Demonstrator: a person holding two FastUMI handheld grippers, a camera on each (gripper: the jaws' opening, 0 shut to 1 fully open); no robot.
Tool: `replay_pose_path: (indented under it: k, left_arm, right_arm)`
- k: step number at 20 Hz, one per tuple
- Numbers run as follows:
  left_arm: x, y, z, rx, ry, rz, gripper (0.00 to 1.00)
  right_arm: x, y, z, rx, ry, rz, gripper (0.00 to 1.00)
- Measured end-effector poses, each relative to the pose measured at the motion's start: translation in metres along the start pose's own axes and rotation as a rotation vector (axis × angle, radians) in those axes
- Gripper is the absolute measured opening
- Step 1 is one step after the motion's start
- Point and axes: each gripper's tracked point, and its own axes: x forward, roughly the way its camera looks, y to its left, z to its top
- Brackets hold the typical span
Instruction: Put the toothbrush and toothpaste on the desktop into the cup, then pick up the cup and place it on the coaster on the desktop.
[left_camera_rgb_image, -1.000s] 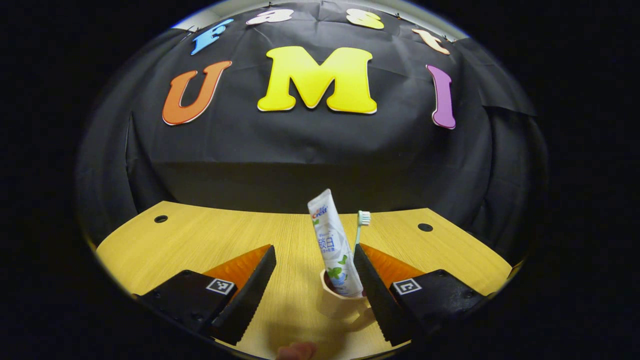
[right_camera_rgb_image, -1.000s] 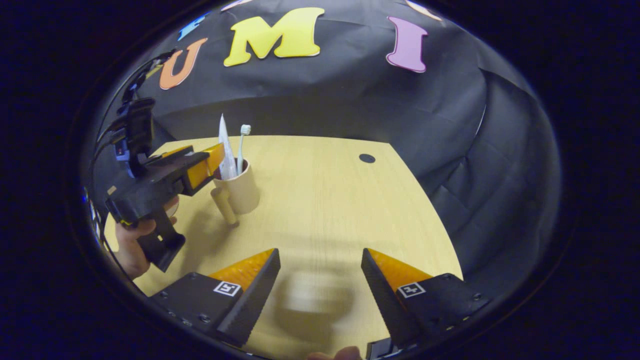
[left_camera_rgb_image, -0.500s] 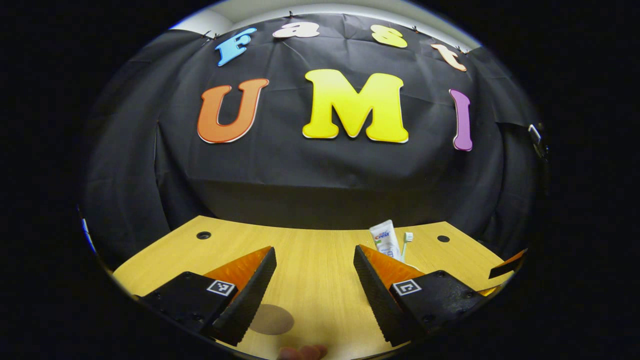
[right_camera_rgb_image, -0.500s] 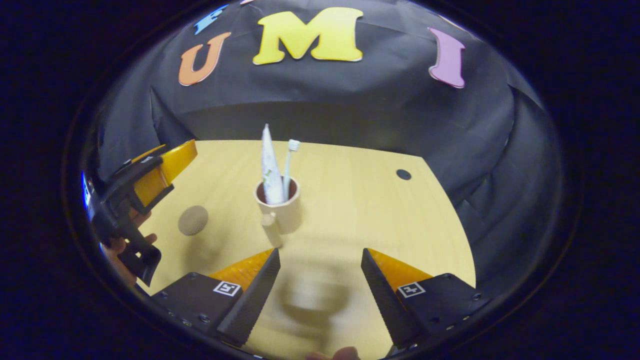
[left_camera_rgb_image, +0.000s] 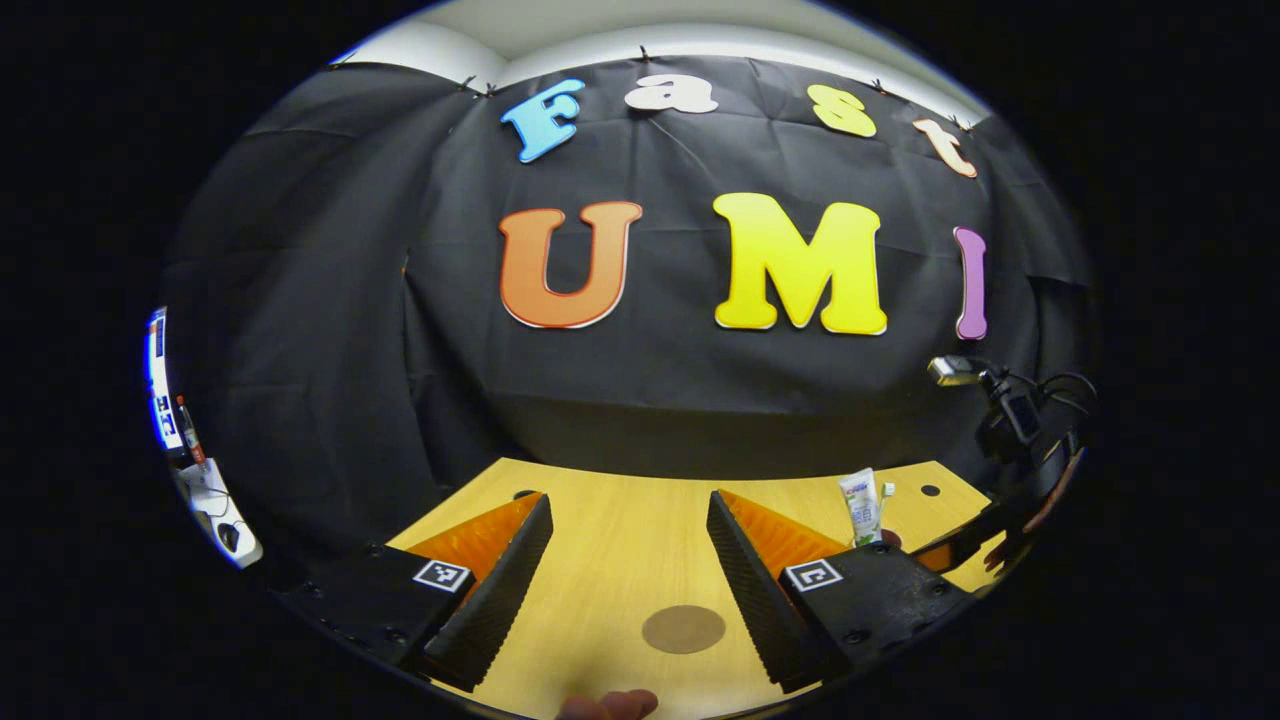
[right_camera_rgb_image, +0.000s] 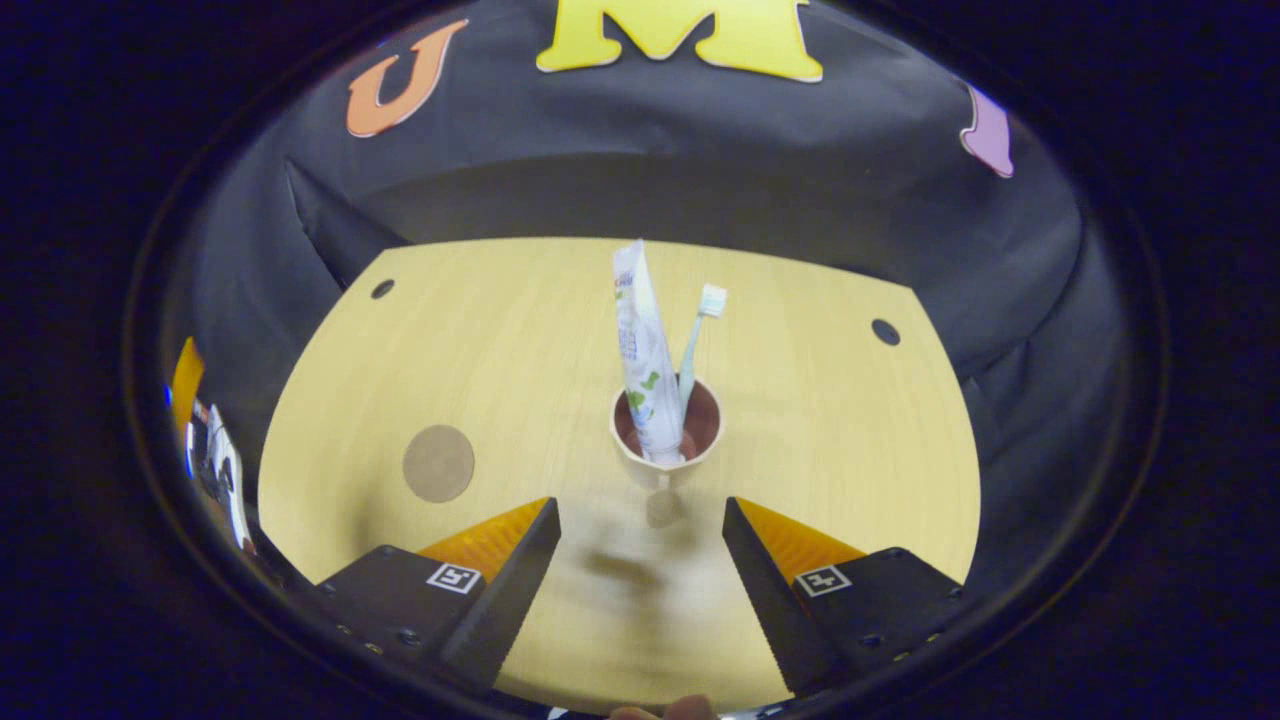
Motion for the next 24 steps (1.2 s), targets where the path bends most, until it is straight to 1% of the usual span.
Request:
replay_pose_path:
  k: [3,5,7,9,10,12,13,14,15,16,21,22,24]
  left_arm:
    - [-0.009,0.027,0.002,-0.002,-0.001,0.028,0.98]
    - [-0.014,0.041,0.000,-0.001,0.002,0.040,0.98]
    - [-0.017,0.049,-0.006,-0.004,0.016,0.043,0.98]
    - [-0.016,0.055,-0.010,-0.007,0.037,0.047,0.99]
    - [-0.016,0.057,-0.012,-0.008,0.044,0.048,0.99]
    - [-0.016,0.060,-0.016,-0.011,0.061,0.049,0.99]
    - [-0.015,0.061,-0.018,-0.012,0.072,0.048,0.99]
    - [-0.015,0.061,-0.020,-0.014,0.082,0.048,0.99]
    - [-0.015,0.060,-0.022,-0.017,0.092,0.047,0.99]
    - [-0.014,0.060,-0.023,-0.019,0.099,0.046,0.99]
    - [-0.011,0.052,-0.023,-0.025,0.107,0.039,0.99]
    - [-0.011,0.050,-0.024,-0.028,0.106,0.039,0.99]
    - [-0.010,0.047,-0.025,-0.029,0.109,0.037,0.99]
  right_arm:
    - [0.024,-0.001,0.000,-0.023,0.090,-0.044,0.97]
    - [0.038,0.002,0.002,-0.024,0.137,-0.048,0.97]
    - [0.051,0.002,0.002,0.011,0.195,-0.046,0.96]
    - [0.069,-0.001,-0.002,0.043,0.246,-0.055,0.87]
    - [0.075,-0.004,-0.003,0.053,0.269,-0.059,0.79]
    - [0.084,-0.003,-0.006,0.082,0.313,-0.043,0.77]
    - [0.087,-0.004,-0.006,0.089,0.328,-0.039,0.71]
    - [0.090,-0.006,-0.004,0.092,0.338,-0.038,0.68]
    - [0.090,-0.009,-0.004,0.092,0.348,-0.040,0.63]
    - [0.090,-0.010,-0.004,0.088,0.356,-0.040,0.54]
    - [0.091,-0.011,-0.005,0.095,0.388,-0.026,0.48]
    - [0.094,-0.010,-0.007,0.093,0.397,-0.021,0.27]
    - [0.090,-0.011,-0.007,0.057,0.412,-0.015,0.26]
